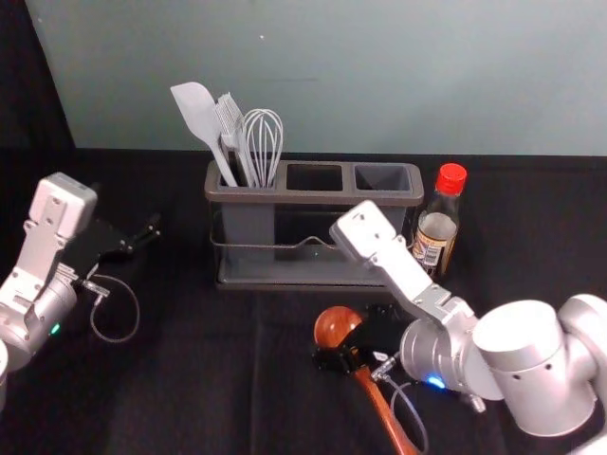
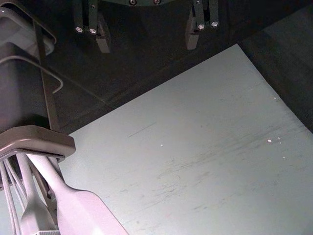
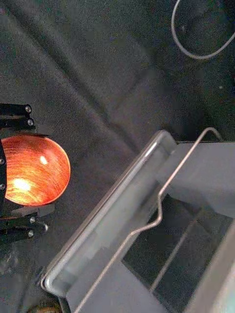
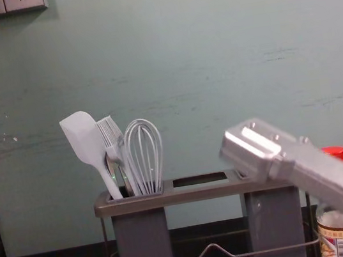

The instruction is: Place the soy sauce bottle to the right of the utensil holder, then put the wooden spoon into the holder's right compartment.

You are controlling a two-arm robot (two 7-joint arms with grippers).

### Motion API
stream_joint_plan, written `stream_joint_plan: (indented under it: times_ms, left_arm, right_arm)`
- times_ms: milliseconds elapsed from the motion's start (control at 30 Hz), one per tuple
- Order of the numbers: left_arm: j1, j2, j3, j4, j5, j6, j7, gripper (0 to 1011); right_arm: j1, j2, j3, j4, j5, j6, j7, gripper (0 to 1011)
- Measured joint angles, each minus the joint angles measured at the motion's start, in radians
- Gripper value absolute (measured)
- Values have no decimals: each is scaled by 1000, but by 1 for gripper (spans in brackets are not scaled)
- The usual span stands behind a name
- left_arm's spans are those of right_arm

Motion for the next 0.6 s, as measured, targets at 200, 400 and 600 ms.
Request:
stream_joint_plan:
  times_ms: [200, 400, 600]
  left_arm:
    - [0, 0, 0, 0, 0, 0, 0, 1005]
    - [0, 0, 0, 0, 0, 0, 0, 1005]
    - [0, 0, 0, 0, 0, 0, 0, 1005]
  right_arm:
    - [-34, 34, 30, -91, -2, -18, 23, 840]
    - [-92, 77, 80, -180, 1, -93, 38, 840]
    - [-174, 125, 145, -258, 2, -220, 28, 840]
